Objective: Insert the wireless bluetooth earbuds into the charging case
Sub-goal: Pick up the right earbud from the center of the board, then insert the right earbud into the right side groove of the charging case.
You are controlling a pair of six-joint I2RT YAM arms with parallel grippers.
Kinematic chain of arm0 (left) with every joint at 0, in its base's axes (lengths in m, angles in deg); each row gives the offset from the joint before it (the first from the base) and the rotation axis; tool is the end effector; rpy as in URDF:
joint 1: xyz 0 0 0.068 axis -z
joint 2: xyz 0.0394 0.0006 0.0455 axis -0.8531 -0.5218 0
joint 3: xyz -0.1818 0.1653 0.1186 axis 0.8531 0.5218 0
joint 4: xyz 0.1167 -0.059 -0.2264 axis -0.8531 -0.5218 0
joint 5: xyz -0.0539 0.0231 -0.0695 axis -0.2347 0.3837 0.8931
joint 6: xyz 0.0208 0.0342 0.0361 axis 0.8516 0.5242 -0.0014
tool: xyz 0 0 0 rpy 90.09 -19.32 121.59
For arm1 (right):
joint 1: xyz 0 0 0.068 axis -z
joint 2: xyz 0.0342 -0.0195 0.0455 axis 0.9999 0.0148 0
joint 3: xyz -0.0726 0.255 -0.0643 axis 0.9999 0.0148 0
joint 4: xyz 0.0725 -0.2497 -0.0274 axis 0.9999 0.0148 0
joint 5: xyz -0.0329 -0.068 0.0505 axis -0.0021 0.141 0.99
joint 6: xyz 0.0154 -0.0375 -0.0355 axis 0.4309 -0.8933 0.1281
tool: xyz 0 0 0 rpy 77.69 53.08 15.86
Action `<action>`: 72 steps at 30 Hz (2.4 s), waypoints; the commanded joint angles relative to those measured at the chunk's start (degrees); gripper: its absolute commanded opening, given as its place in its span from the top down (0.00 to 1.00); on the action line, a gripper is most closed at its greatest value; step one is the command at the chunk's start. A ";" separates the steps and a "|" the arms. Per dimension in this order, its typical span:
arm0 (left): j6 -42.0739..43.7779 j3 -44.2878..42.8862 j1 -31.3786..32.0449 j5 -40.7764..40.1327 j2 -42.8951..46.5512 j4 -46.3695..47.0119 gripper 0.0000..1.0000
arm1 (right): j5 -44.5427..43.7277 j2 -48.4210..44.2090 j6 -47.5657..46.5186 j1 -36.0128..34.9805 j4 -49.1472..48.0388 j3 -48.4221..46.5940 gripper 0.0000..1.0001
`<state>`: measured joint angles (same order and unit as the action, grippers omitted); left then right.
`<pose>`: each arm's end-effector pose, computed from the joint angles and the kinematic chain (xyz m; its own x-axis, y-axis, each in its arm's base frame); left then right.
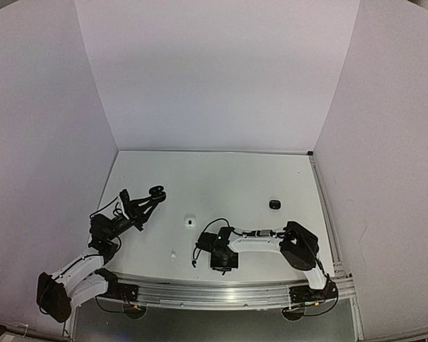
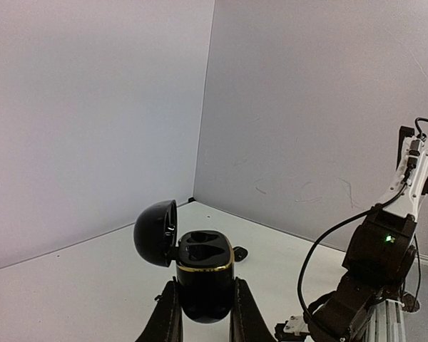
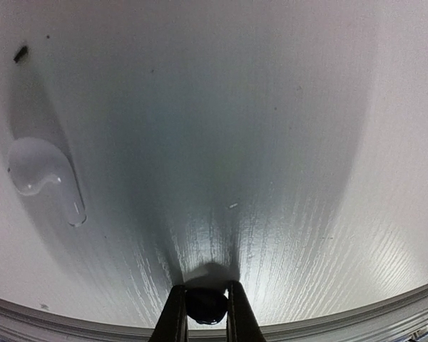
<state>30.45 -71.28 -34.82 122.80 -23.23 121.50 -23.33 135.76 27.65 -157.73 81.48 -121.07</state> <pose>0.1683 -0.0953 0.2761 0.0591 -0.2398 -0.9690 0.8533 0.5158 -0.0757 0.1446 0.3707 0.1386 -0.9997 -0.0222 0.0089 -0.0219 0.9989 0.0403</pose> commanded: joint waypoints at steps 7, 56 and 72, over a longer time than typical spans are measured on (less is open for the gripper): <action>1.45 -3.28 -0.08 3.40 -0.33 -0.79 1.00 | -11.01 -5.52 -12.20 -0.43 1.28 -8.65 1.00; 4.14 -2.72 -0.96 9.34 -14.24 28.69 1.00 | -22.03 -12.99 -77.40 -0.99 -66.24 -14.22 1.00; 3.14 -3.39 -0.96 9.45 -13.97 26.77 1.00 | -20.85 -12.29 -74.21 0.55 -64.99 -12.33 1.00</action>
<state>34.50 -73.15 -35.52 131.88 -38.18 146.97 -43.76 122.00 -47.19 -157.41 17.18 -132.33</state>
